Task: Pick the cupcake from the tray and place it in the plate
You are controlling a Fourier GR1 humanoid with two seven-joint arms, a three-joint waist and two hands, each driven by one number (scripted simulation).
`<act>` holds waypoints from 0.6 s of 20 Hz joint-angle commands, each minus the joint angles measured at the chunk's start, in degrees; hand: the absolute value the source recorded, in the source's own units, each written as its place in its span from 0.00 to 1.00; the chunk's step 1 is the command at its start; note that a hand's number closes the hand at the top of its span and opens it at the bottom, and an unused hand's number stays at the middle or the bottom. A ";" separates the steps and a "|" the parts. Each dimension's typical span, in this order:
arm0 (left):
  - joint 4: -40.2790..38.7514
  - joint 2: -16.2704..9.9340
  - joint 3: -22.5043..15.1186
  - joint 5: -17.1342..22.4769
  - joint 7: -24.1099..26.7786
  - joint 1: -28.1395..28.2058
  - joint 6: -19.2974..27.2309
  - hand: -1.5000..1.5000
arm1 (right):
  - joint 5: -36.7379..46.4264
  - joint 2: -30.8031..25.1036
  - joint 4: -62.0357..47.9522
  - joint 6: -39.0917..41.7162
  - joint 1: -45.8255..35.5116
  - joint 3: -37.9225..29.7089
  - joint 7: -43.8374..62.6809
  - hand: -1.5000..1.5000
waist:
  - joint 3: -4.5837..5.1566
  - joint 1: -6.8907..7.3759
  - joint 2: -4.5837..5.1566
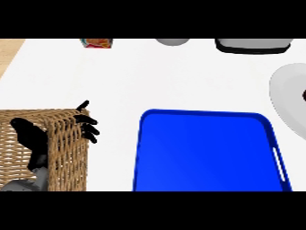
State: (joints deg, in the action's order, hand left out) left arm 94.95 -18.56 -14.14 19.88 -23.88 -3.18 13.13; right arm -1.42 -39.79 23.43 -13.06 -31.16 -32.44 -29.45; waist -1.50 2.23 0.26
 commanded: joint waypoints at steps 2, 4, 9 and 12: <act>-4.47 3.55 -2.22 -3.86 5.05 1.70 2.04 0.50 | -4.14 -3.74 -5.00 12.34 2.80 -3.64 -3.86 0.00 | 1.19 -1.18 0.57; -6.36 2.98 -1.60 -2.98 7.57 3.52 -0.13 0.50 | -4.49 -4.96 -5.48 17.75 4.38 -3.51 -4.97 0.00 | 1.28 -1.51 0.49; -6.87 2.47 -1.16 -3.56 9.00 4.82 -0.80 0.50 | -4.17 -6.00 -6.63 27.01 10.43 -2.63 -10.24 0.00 | 1.36 -2.19 0.17; -6.90 2.56 -0.36 -3.55 7.35 3.55 0.17 0.50 | -3.46 -8.12 -7.28 31.54 13.62 -1.97 -12.90 0.00 | 1.36 -2.41 0.12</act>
State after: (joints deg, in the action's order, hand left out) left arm 94.39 -18.60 -13.59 19.26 -24.33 -2.10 13.68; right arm -4.94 -45.97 17.03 11.98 -22.05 -34.63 -38.72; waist -1.55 0.51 -0.61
